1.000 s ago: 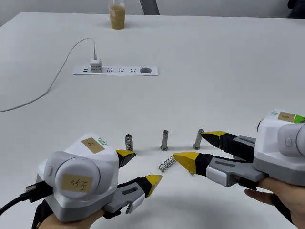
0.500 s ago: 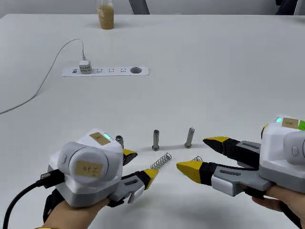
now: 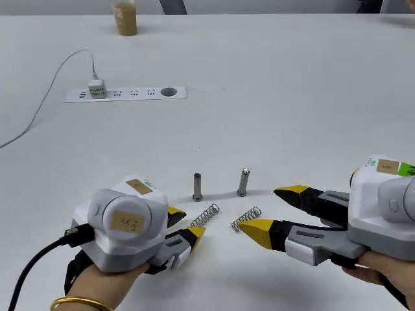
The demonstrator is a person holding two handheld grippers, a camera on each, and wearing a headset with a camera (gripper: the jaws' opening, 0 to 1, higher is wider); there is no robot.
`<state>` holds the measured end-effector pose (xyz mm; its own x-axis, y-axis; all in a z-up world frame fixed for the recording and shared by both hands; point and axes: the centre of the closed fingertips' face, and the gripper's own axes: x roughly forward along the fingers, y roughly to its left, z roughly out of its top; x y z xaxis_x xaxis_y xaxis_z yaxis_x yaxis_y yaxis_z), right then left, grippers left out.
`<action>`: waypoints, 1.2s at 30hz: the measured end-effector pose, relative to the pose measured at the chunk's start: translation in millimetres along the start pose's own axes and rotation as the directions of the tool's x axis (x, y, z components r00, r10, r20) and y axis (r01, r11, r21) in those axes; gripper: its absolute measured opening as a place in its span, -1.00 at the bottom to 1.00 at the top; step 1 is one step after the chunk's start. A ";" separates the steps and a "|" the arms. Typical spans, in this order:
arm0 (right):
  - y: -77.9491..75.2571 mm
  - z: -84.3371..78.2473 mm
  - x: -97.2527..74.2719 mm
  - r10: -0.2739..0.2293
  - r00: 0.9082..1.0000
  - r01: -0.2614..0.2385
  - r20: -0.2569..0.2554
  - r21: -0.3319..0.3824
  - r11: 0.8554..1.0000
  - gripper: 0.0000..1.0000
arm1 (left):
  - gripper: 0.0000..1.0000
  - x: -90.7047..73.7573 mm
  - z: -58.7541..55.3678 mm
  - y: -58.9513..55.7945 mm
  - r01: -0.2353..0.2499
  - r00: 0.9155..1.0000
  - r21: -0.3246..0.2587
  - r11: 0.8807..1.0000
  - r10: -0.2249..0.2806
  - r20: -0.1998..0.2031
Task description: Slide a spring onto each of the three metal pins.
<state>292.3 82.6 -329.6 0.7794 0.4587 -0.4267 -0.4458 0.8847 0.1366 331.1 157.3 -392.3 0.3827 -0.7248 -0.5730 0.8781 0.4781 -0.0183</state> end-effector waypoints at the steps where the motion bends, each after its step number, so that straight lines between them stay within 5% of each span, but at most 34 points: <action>1: -0.5 -0.2 -0.5 -0.002 1.000 0.002 0.000 0.000 1.000 0.05 | -0.54 0.9 -0.2 -0.3 0.002 1.000 0.004 1.000 -0.002 -0.002; 23: -12.6 -2.4 -6.2 -0.059 0.998 0.059 0.000 0.036 0.998 0.05 | -0.73 15.5 0.5 -2.0 0.041 0.999 0.084 0.996 -0.039 -0.032; 36: -10.4 3.6 -3.7 -0.053 0.999 0.053 0.008 0.070 0.996 0.04 | -0.79 9.1 2.0 -3.5 0.025 0.999 0.130 0.991 -0.021 -0.029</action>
<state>295.7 72.0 -326.2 0.8058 0.4115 -0.4259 -0.3721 0.9113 0.1765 332.2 148.0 -395.8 0.3552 -0.7201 -0.5960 0.9172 0.3915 0.0737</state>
